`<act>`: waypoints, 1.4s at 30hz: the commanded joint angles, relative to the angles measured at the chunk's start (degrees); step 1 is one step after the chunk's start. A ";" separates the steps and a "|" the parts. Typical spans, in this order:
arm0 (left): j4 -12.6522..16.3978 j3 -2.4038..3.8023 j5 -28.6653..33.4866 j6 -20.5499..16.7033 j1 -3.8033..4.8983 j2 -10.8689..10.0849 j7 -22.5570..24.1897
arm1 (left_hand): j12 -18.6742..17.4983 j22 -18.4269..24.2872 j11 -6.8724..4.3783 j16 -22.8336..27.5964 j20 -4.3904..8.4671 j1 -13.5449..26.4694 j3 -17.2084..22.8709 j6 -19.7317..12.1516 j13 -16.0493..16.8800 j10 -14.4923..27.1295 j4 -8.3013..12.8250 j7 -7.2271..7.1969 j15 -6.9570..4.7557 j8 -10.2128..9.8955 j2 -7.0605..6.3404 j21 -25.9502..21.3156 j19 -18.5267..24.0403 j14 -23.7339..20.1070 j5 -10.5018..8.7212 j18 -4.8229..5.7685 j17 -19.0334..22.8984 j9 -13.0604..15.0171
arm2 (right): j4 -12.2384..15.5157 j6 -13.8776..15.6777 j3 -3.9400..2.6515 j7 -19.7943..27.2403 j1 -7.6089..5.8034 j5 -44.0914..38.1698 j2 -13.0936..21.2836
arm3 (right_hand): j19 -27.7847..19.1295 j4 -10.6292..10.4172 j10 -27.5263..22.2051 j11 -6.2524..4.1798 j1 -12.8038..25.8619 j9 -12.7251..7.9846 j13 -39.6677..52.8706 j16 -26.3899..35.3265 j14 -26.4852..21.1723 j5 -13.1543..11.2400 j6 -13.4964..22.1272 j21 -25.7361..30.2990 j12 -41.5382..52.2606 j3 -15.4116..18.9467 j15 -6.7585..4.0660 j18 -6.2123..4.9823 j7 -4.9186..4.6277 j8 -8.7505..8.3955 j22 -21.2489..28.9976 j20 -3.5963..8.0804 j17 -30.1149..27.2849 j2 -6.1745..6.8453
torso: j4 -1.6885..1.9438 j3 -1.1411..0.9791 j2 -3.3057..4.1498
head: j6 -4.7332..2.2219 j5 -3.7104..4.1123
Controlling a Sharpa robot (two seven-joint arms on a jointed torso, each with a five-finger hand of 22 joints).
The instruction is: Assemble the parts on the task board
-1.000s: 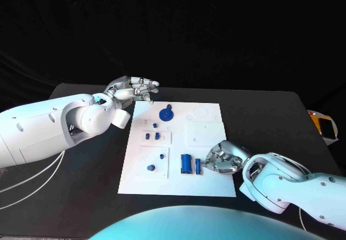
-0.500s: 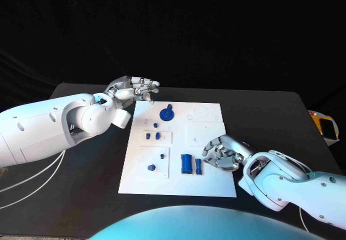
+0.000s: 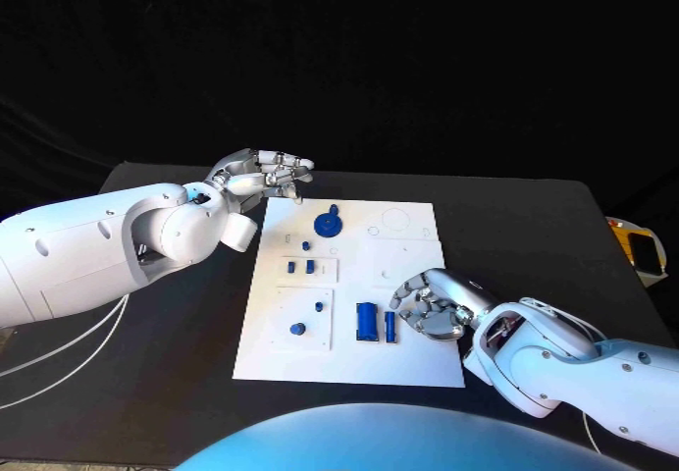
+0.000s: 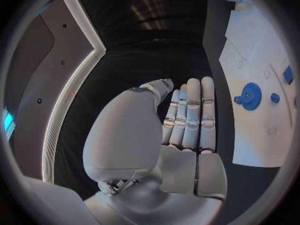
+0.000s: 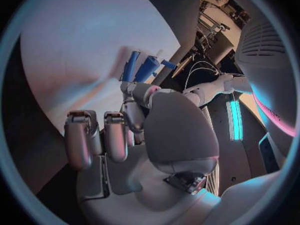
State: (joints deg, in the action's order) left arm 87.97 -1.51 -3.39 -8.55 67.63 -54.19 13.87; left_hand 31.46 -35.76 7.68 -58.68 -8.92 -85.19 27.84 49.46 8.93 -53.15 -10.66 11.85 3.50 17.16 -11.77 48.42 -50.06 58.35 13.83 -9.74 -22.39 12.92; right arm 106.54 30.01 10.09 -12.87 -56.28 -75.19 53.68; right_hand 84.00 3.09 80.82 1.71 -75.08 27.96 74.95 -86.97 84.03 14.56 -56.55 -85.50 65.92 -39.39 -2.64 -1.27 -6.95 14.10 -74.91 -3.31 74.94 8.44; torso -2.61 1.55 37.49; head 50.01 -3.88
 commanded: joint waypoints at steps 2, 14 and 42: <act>0.16 0.04 0.32 0.76 0.03 0.05 0.23 | 0.20 0.05 -0.08 -0.31 -0.04 0.40 0.37 -0.40 -0.04 0.32 -0.12 -0.11 -0.05 0.38 0.21 -0.32 -0.25 -0.52 0.32 -0.77 0.06 0.09 | -0.02 -2.21 0.03 1.37 0.17 -0.79 -0.21 | 4.32 0.05 0.07 0.16 0.38 -0.10 0.06 -0.11 4.42 0.60 -0.48 -0.13 0.34 -0.55 0.49 0.30 -0.05 -0.17 -13.83 -0.52 7.38 -0.48 | -0.02 0.05 -0.01 | -0.01 -0.03; 0.18 0.04 0.32 0.77 0.03 0.03 0.20 | 0.23 0.04 -0.09 -0.31 -0.03 0.35 0.44 -0.40 -0.05 0.33 -0.07 -0.11 -0.06 0.39 0.27 -0.31 -0.26 -0.53 0.33 -0.78 0.07 0.09 | -0.54 -4.31 0.06 0.97 0.34 -0.26 -0.72 | 4.30 0.38 0.20 0.08 2.13 -0.18 -0.01 -0.15 4.44 1.46 -1.11 -0.13 0.41 -0.67 0.44 0.30 0.07 -0.11 -13.81 -0.50 7.46 -0.58 | -0.01 0.07 -0.08 | -0.01 -0.14; 0.17 0.04 0.32 0.74 0.03 0.01 0.24 | 0.23 0.04 -0.09 -0.31 -0.03 0.35 0.44 -0.40 -0.05 0.33 -0.07 -0.11 -0.06 0.39 0.27 -0.31 -0.26 -0.53 0.33 -0.78 0.07 0.09 | -1.93 -0.23 0.08 -1.28 0.89 -2.74 -2.37 | 4.09 -0.82 0.07 -0.26 6.83 -1.30 -0.28 -0.01 4.37 -10.38 -1.40 0.37 0.45 6.54 0.21 0.19 0.66 -1.09 -13.66 -0.40 7.16 1.69 | -0.05 0.06 -0.10 | -0.01 -0.11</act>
State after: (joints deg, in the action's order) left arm 88.00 -1.50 -3.39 -8.54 67.63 -54.25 13.79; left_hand 31.45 -35.78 7.68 -58.68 -8.92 -85.19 27.99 49.46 8.93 -53.15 -10.82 11.85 3.50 17.16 -11.77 48.42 -50.06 58.35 13.83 -9.74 -22.40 12.95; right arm 104.67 28.95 10.13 -13.39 -55.51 -76.37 51.36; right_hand 83.99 2.28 80.82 1.71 -68.11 26.73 74.71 -86.97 84.02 4.42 -57.71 -85.51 66.13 -33.19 -2.65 -1.27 -6.37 13.16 -74.93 -3.31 74.91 9.47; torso -2.62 1.59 37.43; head 50.01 -3.96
